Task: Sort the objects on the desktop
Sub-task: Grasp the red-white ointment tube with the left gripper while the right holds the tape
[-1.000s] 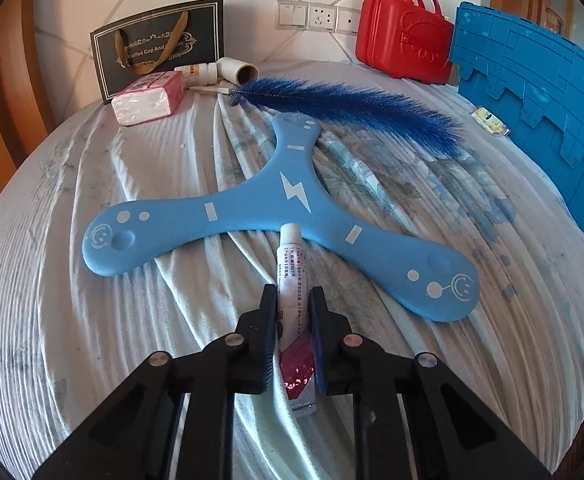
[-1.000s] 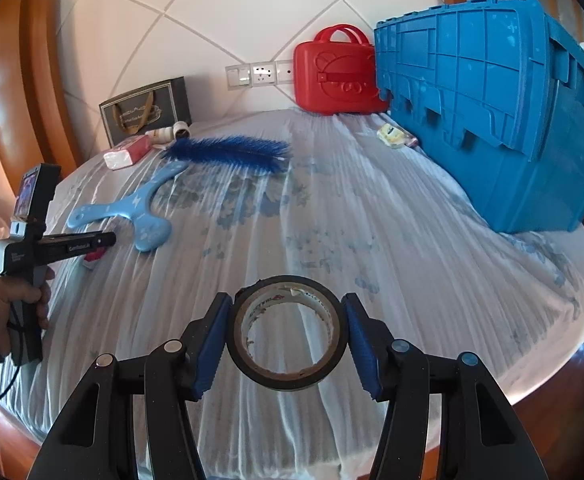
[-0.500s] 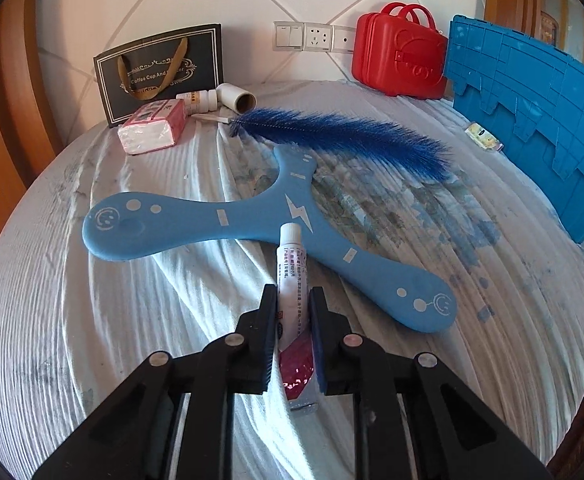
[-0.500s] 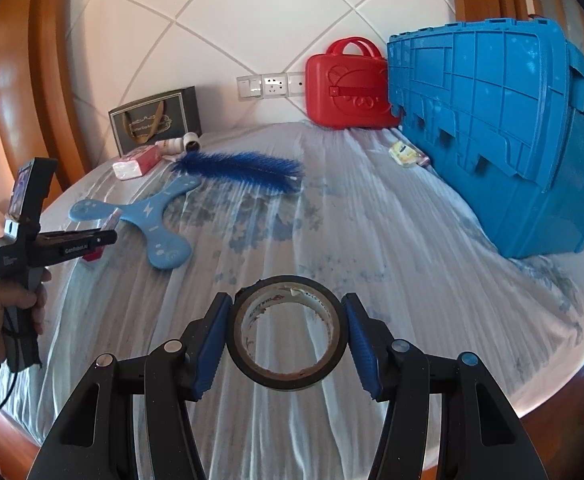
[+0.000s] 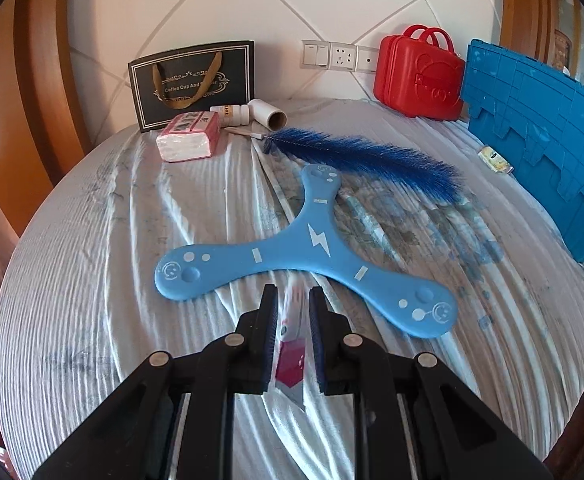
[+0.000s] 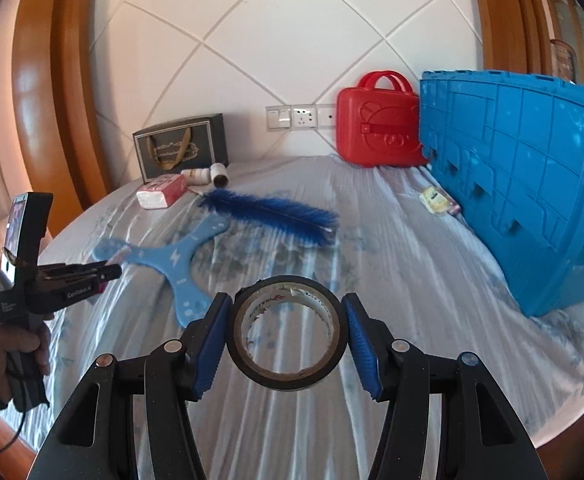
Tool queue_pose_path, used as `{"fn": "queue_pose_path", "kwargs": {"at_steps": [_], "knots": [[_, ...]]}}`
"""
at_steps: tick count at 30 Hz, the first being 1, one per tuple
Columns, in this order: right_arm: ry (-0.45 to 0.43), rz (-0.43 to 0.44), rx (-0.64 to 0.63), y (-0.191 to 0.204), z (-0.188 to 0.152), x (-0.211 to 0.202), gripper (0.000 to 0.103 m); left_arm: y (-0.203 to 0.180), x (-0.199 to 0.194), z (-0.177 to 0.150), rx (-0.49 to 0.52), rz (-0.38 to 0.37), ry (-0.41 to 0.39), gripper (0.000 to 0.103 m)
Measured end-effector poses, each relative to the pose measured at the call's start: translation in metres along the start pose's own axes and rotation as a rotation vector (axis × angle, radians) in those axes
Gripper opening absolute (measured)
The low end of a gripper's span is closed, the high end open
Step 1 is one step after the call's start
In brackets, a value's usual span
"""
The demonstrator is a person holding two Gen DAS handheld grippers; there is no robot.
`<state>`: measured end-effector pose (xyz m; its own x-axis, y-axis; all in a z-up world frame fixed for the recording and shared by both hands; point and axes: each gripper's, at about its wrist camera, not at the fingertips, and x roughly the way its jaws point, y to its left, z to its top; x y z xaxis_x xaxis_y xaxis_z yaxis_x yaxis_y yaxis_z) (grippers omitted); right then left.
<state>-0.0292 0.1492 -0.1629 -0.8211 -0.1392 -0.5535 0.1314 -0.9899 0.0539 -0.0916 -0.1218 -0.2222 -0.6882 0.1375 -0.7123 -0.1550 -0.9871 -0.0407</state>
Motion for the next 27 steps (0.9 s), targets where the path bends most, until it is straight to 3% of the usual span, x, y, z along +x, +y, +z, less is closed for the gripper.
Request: {"fn": "queue_pose_path", "kwargs": {"at_steps": [7,16,20,27], "knots": [[-0.019,0.048,-0.035,0.026,0.009,0.001,0.056,0.002,-0.017,0.007,0.003,-0.004,-0.035,0.015],[-0.039,0.035,-0.029,0.021,0.017,-0.008,0.056,-0.004,-0.027,0.017,0.011,-0.006,-0.065,0.016],[-0.043,0.03,-0.024,0.019,0.016,-0.011,0.056,0.005,-0.03,0.016,-0.022,-0.027,-0.061,0.016],[-0.053,0.035,-0.006,0.019,0.019,-0.012,0.056,0.003,-0.042,0.022,0.012,-0.059,-0.085,0.016]]}}
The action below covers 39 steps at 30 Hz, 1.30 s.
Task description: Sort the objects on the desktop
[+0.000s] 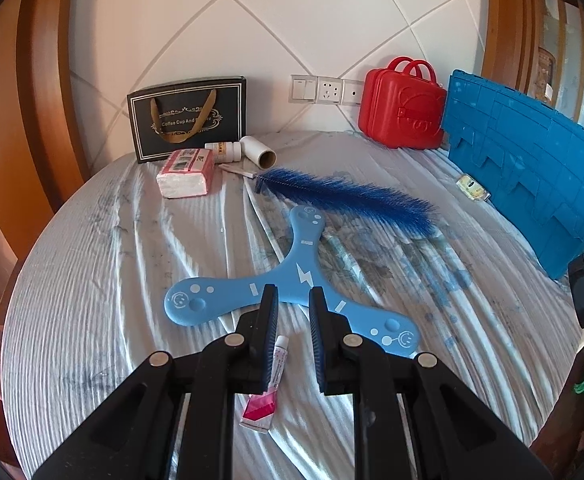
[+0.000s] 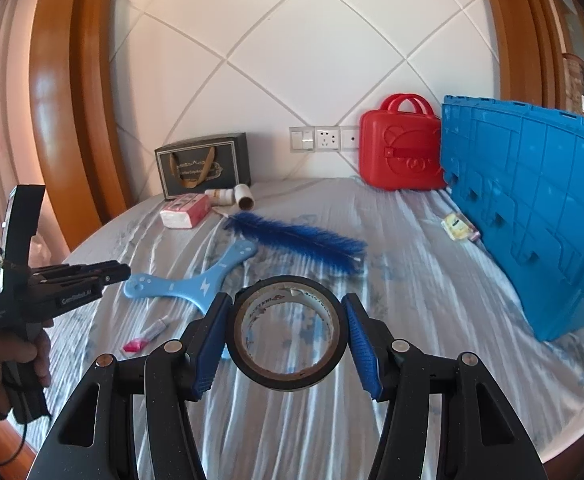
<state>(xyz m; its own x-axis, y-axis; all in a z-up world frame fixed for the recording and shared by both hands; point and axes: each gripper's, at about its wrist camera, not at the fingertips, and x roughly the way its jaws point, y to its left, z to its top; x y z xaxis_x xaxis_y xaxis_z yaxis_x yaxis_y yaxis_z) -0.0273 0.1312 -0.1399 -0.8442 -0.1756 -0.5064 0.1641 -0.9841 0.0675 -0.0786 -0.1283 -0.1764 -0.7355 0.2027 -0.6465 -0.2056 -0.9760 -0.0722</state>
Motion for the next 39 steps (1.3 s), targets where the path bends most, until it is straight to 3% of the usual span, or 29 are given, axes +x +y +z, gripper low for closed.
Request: {"fn": "queue_pose_path", "kwargs": {"at_steps": [6,12,19,28,31,39], "knots": [[0.001,0.01,0.01,0.003,0.001,0.005,0.056,0.008,-0.003,0.004,0.018,0.031,-0.001,0.012],[0.019,0.018,0.013,0.007,-0.005,0.012,0.056,0.023,0.02,-0.03,0.059,0.078,0.086,0.012],[0.037,0.004,-0.012,0.012,-0.006,0.015,0.056,0.02,0.068,-0.063,0.066,0.054,0.216,0.013],[0.033,-0.03,-0.004,0.011,-0.005,0.013,0.056,0.012,0.075,-0.06,0.103,0.001,0.219,0.013],[0.037,-0.036,0.002,0.011,-0.005,0.014,0.056,0.006,0.083,-0.064,0.146,0.006,0.247,0.022],[0.044,-0.028,-0.005,0.018,-0.007,0.016,0.056,0.016,0.085,-0.064,0.097,-0.046,0.244,0.021]]}}
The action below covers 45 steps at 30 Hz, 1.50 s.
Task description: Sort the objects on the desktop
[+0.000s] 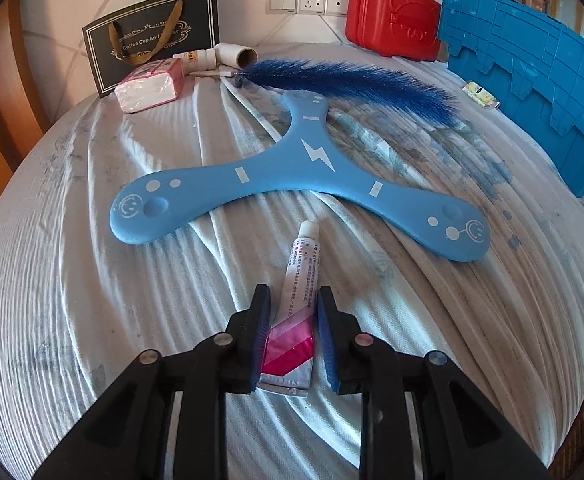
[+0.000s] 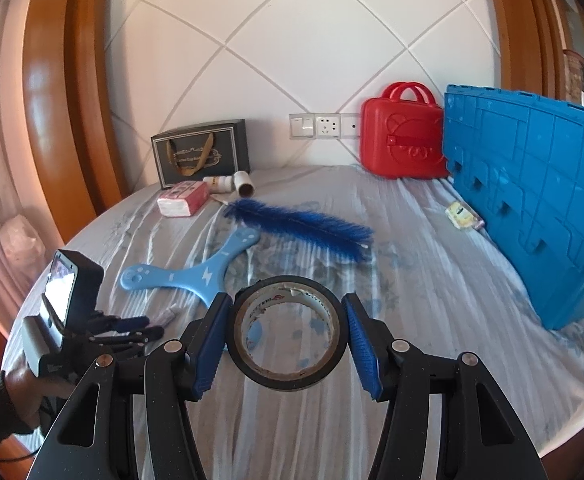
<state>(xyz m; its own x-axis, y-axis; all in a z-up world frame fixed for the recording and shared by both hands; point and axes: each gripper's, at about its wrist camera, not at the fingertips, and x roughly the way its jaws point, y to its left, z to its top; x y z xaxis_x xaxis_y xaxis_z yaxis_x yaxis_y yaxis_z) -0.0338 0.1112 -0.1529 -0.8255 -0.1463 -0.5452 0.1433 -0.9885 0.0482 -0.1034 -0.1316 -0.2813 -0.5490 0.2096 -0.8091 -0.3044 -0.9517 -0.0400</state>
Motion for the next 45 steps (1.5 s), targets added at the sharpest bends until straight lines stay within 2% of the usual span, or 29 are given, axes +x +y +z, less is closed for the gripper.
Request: {"fn": "queue_pose_path", "kwargs": {"at_steps": [8,10,15,18,21,24,27,28,30,31,32,34,36,37,40,45], "knots": [[-0.002,0.002,0.002,0.002,0.0,0.0,0.056,0.0,-0.024,0.011,-0.011,-0.027,-0.064,0.018],[0.001,0.001,-0.002,0.003,0.001,0.002,0.056,-0.001,-0.029,0.016,-0.01,-0.013,-0.072,0.011],[0.006,0.01,-0.007,0.004,0.0,0.002,0.056,0.0,-0.039,0.02,-0.014,-0.017,-0.093,0.011],[0.008,0.011,-0.004,0.003,0.0,0.002,0.056,-0.003,-0.035,0.018,0.01,-0.01,-0.058,0.011],[0.018,0.015,0.003,0.003,-0.001,0.004,0.056,-0.005,-0.022,0.014,0.025,0.037,-0.018,0.011],[0.017,0.016,-0.005,0.004,-0.002,0.002,0.056,-0.001,-0.009,0.009,0.005,0.041,0.012,0.011],[0.016,0.012,-0.007,0.004,-0.002,0.0,0.056,-0.003,-0.007,0.009,0.012,0.016,0.006,0.012],[0.017,0.008,-0.008,0.003,-0.003,0.0,0.056,-0.004,-0.005,0.009,0.019,0.015,0.016,0.015],[0.019,0.002,-0.004,0.001,-0.003,0.0,0.056,-0.007,0.001,0.007,0.024,0.023,0.027,0.028],[0.021,0.0,0.0,0.001,-0.003,0.001,0.056,-0.006,0.004,0.005,0.018,0.024,0.04,0.042],[0.02,-0.004,0.0,0.0,-0.003,0.001,0.056,-0.006,0.003,0.003,0.013,0.026,0.029,0.045],[0.017,-0.007,0.001,-0.001,-0.002,0.001,0.056,-0.004,0.002,0.002,0.003,0.019,0.016,0.045],[0.012,-0.009,0.003,-0.001,-0.002,0.0,0.056,-0.002,0.0,0.001,-0.002,0.024,0.006,0.023],[0.009,-0.01,0.005,-0.001,-0.002,-0.001,0.056,-0.001,0.0,0.001,-0.007,0.024,0.006,0.017],[0.005,-0.015,0.008,-0.001,-0.002,-0.001,0.056,0.004,-0.002,0.003,-0.029,-0.008,0.017,0.017],[-0.001,-0.015,0.013,-0.001,0.0,0.0,0.056,0.004,-0.022,0.011,-0.035,-0.001,-0.051,0.017]]}}
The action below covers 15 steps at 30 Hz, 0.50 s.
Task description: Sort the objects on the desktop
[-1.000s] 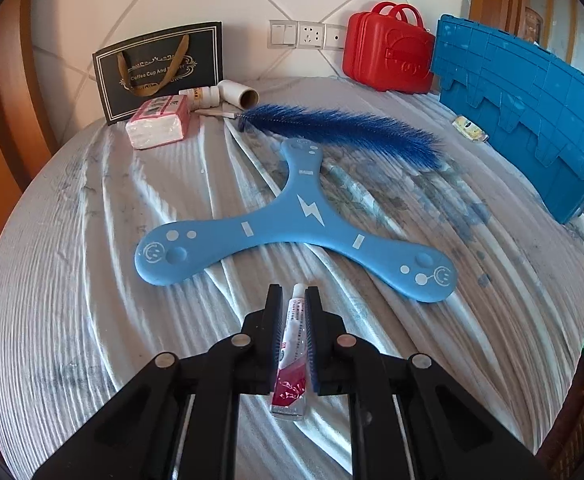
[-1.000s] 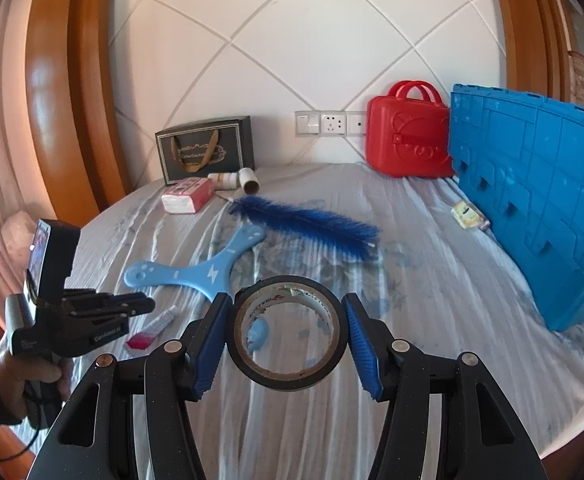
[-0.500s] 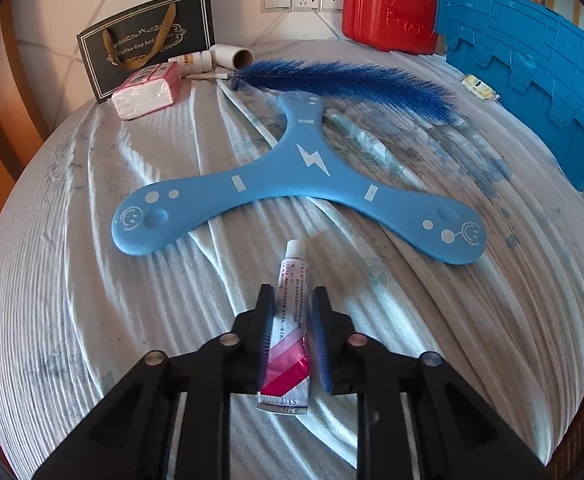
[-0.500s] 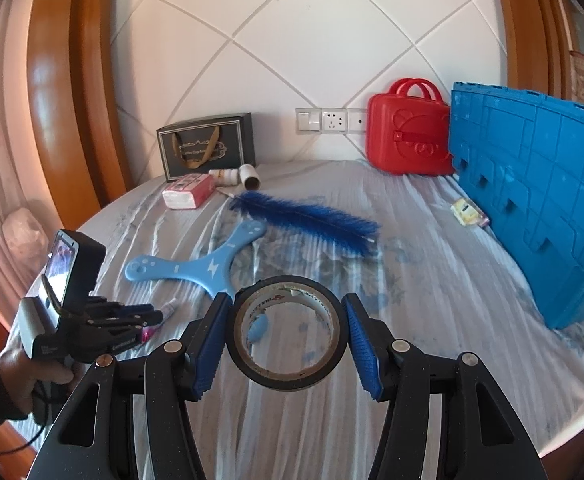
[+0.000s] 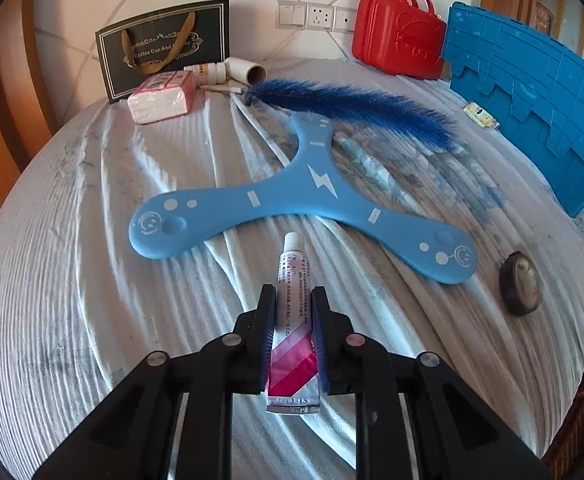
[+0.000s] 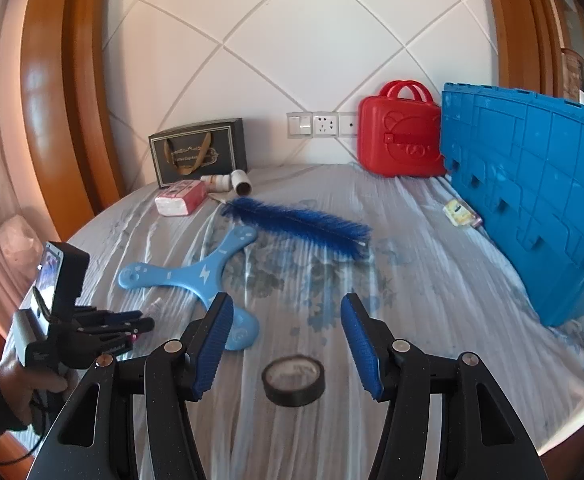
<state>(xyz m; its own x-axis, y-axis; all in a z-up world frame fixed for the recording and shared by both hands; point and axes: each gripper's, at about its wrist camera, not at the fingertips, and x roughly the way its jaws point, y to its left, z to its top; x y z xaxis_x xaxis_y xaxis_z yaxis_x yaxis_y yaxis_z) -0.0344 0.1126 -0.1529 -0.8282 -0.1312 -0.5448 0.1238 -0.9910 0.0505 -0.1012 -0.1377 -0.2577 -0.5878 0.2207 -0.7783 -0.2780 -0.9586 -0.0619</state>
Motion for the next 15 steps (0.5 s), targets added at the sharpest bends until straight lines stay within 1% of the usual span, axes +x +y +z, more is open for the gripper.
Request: {"fn": "queue_pose_path", "kwargs": {"at_steps": [3,9,12,13,14,15], "knots": [[0.005,-0.003,-0.004,0.0,0.0,0.002,0.056,-0.005,-0.014,0.012,0.014,-0.01,-0.043,0.017],[0.027,0.004,-0.006,0.0,-0.004,0.006,0.056,-0.014,-0.03,0.024,0.021,-0.033,-0.09,0.017],[0.081,0.039,-0.008,0.0,-0.016,0.018,0.056,-0.018,-0.033,0.025,0.022,-0.04,-0.098,0.017],[0.098,0.048,-0.007,-0.001,-0.021,0.022,0.054,-0.019,-0.034,0.025,0.022,-0.042,-0.098,0.017],[0.118,0.053,-0.002,-0.001,-0.026,0.027,0.041,-0.02,-0.035,0.025,0.023,-0.046,-0.099,0.017],[0.126,0.058,0.003,-0.001,-0.029,0.029,0.034,-0.022,-0.037,0.026,0.029,-0.048,-0.106,0.017]]}}
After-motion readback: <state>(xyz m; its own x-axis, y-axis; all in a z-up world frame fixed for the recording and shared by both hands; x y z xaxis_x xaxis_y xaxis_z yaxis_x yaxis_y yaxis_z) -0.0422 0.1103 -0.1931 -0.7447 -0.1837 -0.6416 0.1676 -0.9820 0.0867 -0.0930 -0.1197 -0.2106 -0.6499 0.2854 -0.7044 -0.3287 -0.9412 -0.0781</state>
